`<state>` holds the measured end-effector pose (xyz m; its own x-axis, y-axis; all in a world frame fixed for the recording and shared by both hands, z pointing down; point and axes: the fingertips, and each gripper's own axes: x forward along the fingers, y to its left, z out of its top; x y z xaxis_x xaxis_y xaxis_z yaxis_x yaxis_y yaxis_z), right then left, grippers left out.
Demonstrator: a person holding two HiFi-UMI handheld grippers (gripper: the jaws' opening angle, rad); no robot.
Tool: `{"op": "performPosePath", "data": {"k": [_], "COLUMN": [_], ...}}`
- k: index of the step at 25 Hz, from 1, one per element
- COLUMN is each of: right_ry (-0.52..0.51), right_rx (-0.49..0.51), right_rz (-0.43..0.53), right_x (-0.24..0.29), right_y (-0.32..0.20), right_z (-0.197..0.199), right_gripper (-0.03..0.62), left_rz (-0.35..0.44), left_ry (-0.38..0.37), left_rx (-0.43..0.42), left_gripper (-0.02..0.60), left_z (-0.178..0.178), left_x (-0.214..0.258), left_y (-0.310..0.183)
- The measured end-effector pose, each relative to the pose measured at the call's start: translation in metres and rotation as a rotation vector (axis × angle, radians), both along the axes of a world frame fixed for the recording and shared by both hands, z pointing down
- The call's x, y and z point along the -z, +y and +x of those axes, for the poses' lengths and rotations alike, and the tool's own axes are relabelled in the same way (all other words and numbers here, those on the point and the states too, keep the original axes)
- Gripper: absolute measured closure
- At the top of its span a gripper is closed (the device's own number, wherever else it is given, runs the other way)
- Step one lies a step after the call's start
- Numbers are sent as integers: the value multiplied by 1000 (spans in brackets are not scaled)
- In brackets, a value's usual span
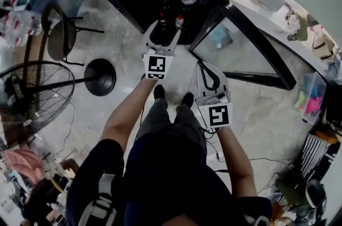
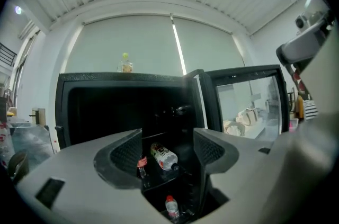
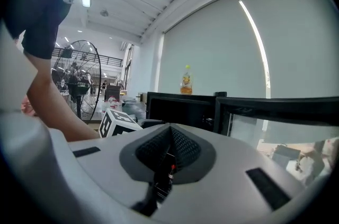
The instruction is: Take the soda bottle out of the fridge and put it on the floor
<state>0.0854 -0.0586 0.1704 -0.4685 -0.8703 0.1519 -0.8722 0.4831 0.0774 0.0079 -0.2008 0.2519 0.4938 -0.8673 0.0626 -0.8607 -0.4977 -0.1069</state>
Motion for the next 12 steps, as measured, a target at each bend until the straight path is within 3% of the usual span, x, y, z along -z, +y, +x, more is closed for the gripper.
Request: {"op": "performPosePath", "data": {"k": [12], "right_ry": [-6], "right_rx": [-7], "right_rz": [-25], "right_x": [-49], "right_y": [-43], "right_z": [-7], "right_gripper": [574], "left_rz": [-61], "left_ry": [26], "left_rx": [76], "left_gripper": [284], "left_z": [-5], "left_x": [-74], "left_y": [-82]}}
